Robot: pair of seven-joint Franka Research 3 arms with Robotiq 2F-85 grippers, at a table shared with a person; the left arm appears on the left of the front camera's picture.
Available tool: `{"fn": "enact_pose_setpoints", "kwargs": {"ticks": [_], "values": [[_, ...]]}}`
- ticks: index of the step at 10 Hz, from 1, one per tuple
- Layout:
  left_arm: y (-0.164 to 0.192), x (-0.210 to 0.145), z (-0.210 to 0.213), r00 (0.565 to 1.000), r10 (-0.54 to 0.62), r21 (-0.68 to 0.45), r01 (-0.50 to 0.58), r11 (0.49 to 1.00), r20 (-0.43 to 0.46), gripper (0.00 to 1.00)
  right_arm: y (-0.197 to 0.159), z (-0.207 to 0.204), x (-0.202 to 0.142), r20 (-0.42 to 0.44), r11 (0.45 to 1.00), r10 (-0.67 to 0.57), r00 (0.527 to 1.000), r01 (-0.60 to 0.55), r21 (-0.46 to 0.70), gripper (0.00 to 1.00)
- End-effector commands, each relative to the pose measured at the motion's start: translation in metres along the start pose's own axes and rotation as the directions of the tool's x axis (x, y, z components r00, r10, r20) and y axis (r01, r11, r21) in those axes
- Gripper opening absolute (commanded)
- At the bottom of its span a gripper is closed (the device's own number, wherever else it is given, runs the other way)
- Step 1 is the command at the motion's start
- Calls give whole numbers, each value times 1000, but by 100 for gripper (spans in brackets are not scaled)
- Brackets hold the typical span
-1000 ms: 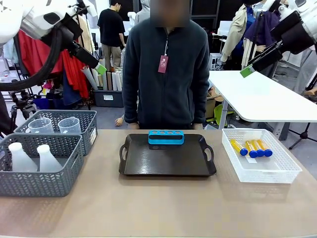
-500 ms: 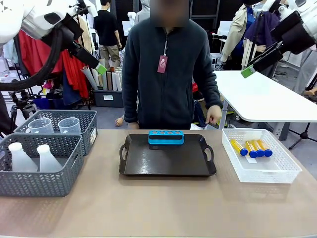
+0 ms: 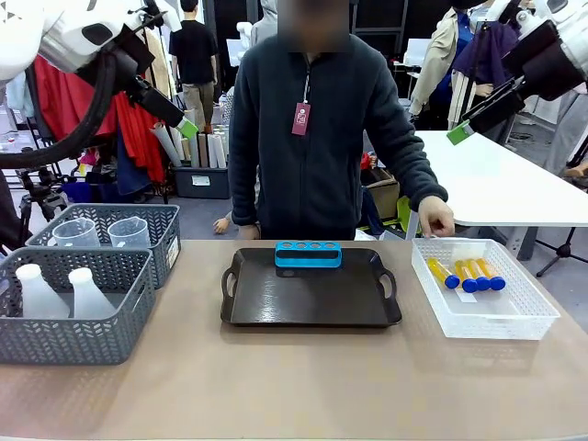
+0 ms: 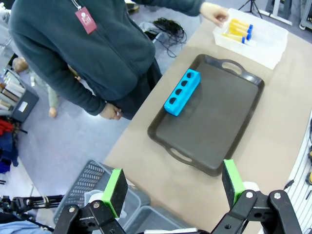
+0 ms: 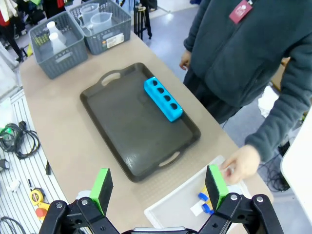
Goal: Prepare the laboratory tools.
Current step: Pick up one Large Measuring Cup and place it on the Handle tray.
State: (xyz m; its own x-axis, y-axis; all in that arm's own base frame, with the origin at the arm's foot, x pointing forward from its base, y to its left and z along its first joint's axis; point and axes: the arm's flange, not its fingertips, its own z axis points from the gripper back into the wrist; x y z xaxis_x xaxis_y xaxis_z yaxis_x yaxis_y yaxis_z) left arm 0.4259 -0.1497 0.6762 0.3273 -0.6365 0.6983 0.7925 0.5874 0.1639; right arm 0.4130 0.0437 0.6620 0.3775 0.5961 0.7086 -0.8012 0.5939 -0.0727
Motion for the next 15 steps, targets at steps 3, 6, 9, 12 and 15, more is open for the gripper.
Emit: {"fn": "enact_pose_setpoints", "kwargs": {"ticks": [3, 6, 9, 12, 15], "values": [[3, -10, 6, 963, -71, 113, 104, 988, -261, 100, -1, 0, 0, 18, 1000, -1, 1000, 1, 14, 100], [35, -38, -16, 917, 6, 118, 45, 992, -398, 100, -1, 0, 0, 18, 1000, -1, 1000, 1, 14, 100], [61, -71, -40, 875, 73, 204, 30, 979, -479, 100, -1, 0, 0, 18, 1000, -1, 1000, 1, 14, 100], [65, -81, -44, 873, 67, 177, 22, 984, -482, 100, -1, 0, 0, 18, 1000, -1, 1000, 1, 14, 100], [65, -81, -44, 873, 67, 177, 22, 984, -482, 100, -1, 0, 0, 18, 1000, -1, 1000, 1, 14, 100]]}}
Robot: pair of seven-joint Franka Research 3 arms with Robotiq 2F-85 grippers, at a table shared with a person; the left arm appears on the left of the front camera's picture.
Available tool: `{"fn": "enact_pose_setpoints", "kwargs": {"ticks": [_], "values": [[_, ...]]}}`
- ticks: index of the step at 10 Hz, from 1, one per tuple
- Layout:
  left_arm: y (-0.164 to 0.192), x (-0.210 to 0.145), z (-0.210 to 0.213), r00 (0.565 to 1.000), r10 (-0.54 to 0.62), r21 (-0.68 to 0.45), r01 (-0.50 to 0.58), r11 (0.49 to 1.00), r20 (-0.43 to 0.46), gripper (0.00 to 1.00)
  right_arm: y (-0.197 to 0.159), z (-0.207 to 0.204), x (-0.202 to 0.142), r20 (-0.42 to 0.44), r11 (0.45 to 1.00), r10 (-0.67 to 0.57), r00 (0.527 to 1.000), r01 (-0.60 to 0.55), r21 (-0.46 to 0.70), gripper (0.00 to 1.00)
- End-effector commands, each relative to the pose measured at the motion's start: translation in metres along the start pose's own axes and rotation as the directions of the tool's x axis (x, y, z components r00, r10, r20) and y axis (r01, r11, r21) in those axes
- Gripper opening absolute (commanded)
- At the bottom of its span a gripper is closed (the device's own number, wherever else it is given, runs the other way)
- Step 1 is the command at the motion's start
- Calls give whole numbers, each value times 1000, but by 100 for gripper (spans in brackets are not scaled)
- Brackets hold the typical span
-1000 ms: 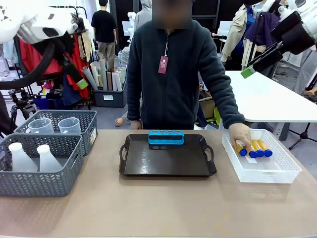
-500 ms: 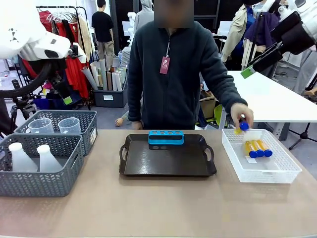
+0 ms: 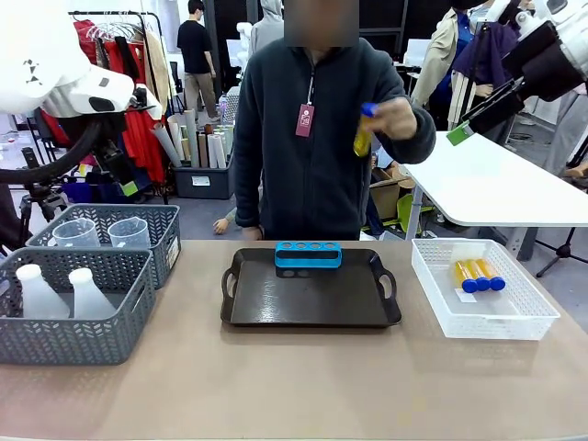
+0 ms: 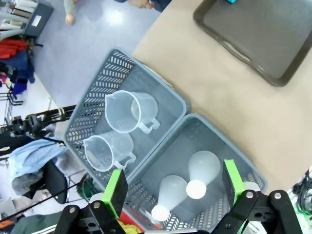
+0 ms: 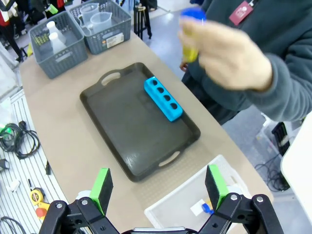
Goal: Prepare the laboratory tools.
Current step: Pick up one Large Measuring Cup and place it on the Handle tray.
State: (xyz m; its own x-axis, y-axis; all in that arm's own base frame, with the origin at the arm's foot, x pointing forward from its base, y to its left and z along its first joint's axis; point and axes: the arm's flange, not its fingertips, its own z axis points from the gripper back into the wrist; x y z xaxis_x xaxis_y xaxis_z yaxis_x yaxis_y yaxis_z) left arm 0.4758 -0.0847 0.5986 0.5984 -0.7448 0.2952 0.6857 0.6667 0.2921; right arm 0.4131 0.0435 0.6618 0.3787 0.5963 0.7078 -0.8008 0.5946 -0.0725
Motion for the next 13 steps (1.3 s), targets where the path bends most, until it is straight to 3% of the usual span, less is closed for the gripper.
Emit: {"fn": "enact_pose_setpoints", "kwargs": {"ticks": [1, 2, 4, 6, 9, 13], "values": [[1, -3, 2, 1000, -19, 2, 19, 1000, -5, 100, -1, 0, 0, 19, 1000, 0, 1000, 0, 15, 100], [0, 0, 0, 1000, 0, 0, 0, 1000, 0, 100, -1, 0, 0, 19, 1000, 0, 1000, 0, 15, 100], [26, 12, -30, 969, 212, -19, -216, 976, -127, 100, -1, 0, 0, 19, 1000, 0, 1000, 0, 15, 100], [49, 10, -69, 929, 324, -18, -333, 943, -176, 100, -1, 0, 0, 19, 1000, 0, 1000, 0, 15, 100], [81, 1, -118, 834, 518, -10, -529, 849, -191, 100, -1, 0, 0, 19, 1000, 0, 1000, 0, 15, 100], [99, -10, -174, 773, 594, -22, -613, 789, -222, 100, -1, 0, 0, 19, 1000, 0, 1000, 0, 15, 100]]}}
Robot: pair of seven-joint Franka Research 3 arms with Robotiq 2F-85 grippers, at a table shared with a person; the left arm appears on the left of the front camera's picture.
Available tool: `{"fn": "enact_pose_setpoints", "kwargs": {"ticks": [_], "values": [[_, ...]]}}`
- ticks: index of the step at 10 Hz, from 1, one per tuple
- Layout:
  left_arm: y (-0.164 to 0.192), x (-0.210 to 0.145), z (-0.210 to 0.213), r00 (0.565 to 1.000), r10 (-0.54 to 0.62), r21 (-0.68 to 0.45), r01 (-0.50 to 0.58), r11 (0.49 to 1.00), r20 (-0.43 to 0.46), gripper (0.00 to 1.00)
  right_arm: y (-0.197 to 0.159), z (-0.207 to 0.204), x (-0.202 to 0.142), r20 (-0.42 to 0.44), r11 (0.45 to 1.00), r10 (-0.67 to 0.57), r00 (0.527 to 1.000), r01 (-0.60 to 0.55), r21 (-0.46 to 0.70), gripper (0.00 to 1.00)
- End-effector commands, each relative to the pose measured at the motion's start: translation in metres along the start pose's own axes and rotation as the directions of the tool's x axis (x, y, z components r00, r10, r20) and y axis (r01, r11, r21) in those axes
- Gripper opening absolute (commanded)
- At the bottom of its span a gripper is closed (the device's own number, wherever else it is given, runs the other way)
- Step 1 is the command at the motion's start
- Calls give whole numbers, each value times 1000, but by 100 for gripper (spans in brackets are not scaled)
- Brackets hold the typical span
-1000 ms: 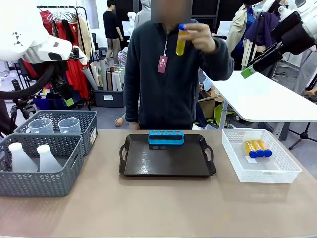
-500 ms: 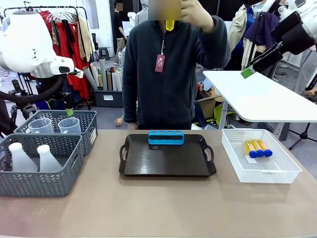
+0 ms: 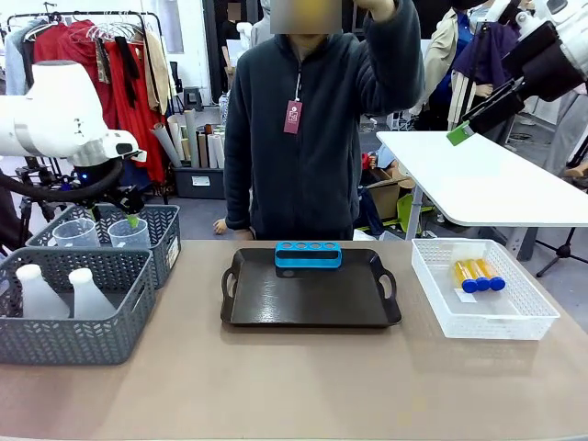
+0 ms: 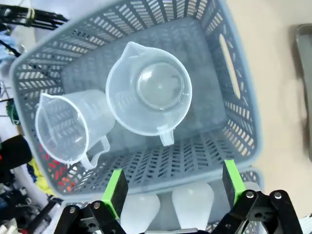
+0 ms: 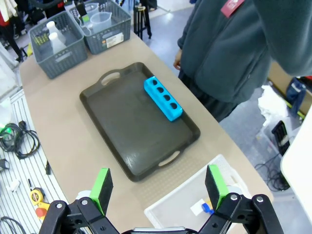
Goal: Prepare the laboratory tools.
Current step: Pick up one Large Measuring Cup and place it on the Handle tray.
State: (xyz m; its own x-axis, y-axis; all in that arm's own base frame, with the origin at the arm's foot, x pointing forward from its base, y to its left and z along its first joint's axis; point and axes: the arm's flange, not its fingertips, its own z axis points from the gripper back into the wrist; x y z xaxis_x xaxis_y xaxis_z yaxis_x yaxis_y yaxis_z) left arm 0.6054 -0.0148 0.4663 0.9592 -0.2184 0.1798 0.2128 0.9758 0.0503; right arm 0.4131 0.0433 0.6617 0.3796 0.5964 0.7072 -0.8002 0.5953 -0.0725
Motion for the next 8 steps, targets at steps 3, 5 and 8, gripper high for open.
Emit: {"fn": "enact_pose_setpoints", "kwargs": {"ticks": [3, 5, 8], "values": [[3, 3, -28, 999, 51, -20, -51, 999, 19, 100, -1, 0, 0, 20, 1000, 0, 1000, -1, 15, 100], [8, 1, -43, 997, 66, -14, -65, 998, 28, 100, -1, 0, 0, 20, 1000, 0, 1000, -1, 15, 100], [14, 0, -65, 996, 83, -4, -83, 997, 16, 100, -1, 0, 0, 20, 1000, 0, 1000, -1, 15, 100]]}}
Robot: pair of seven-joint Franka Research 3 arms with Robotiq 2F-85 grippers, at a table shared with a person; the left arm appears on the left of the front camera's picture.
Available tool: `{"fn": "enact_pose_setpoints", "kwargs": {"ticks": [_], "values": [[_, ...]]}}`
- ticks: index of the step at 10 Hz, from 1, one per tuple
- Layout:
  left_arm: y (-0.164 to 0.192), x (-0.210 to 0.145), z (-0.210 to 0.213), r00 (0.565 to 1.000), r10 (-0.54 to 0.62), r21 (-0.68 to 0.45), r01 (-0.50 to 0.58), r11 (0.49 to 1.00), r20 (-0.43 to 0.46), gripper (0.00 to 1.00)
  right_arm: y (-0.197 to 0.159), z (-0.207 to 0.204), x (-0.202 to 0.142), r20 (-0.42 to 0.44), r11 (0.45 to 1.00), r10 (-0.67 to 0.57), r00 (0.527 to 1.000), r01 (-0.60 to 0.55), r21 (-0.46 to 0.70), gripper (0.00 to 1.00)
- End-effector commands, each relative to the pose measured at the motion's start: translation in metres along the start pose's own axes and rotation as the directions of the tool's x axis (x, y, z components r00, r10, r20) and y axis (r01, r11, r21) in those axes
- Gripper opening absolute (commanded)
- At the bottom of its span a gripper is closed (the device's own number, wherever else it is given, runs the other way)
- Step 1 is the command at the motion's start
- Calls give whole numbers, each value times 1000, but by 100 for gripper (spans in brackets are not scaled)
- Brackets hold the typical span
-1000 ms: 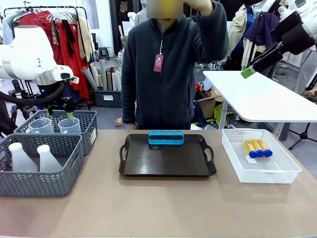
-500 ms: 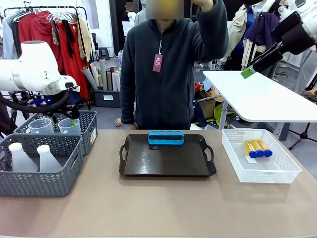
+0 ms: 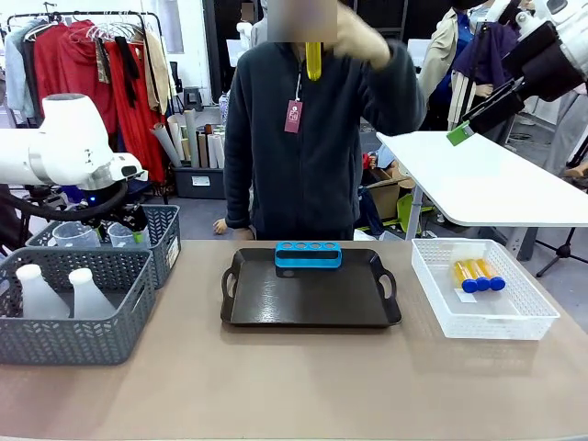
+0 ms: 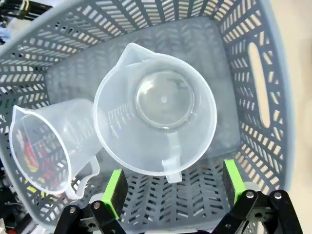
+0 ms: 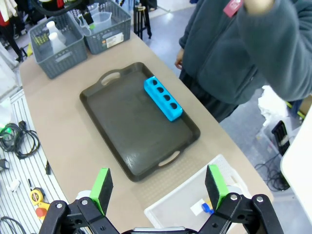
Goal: Prepare the laboratory tools.
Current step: Pick up one Large Measuring Cup and place it on the Handle tray.
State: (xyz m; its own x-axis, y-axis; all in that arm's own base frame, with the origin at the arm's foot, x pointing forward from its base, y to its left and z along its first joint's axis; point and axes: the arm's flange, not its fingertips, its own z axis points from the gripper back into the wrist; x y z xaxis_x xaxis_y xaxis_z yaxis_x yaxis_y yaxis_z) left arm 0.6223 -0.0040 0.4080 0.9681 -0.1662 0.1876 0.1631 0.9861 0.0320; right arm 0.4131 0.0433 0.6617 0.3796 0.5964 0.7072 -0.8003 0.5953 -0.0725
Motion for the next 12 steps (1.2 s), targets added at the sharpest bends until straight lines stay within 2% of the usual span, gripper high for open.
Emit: {"fn": "enact_pose_setpoints", "kwargs": {"ticks": [1, 5, 6, 10, 11, 12], "values": [[6, -2, -10, 1000, 27, 7, -27, 1000, 10, 100, -1, 0, 0, 20, 1000, 0, 1000, -1, 15, 100], [3, 4, -27, 999, 32, 17, -33, 999, 37, 100, -1, 0, 0, 20, 1000, 0, 1000, -1, 15, 100], [3, 4, -29, 999, 19, 24, -20, 1000, 44, 84, -1, 0, 0, 20, 1000, 0, 1000, -1, 15, 100], [1, 4, -27, 999, 23, 19, -24, 1000, 40, 4, -1, 0, 0, 20, 1000, 0, 1000, -1, 15, 100], [2, 4, -27, 999, 22, 19, -23, 1000, 41, 0, -1, 0, 0, 20, 1000, 0, 1000, -1, 15, 100], [3, 4, -26, 999, 20, 17, -21, 1000, 38, 0, -1, 0, 0, 20, 1000, 0, 1000, -1, 15, 100]]}}
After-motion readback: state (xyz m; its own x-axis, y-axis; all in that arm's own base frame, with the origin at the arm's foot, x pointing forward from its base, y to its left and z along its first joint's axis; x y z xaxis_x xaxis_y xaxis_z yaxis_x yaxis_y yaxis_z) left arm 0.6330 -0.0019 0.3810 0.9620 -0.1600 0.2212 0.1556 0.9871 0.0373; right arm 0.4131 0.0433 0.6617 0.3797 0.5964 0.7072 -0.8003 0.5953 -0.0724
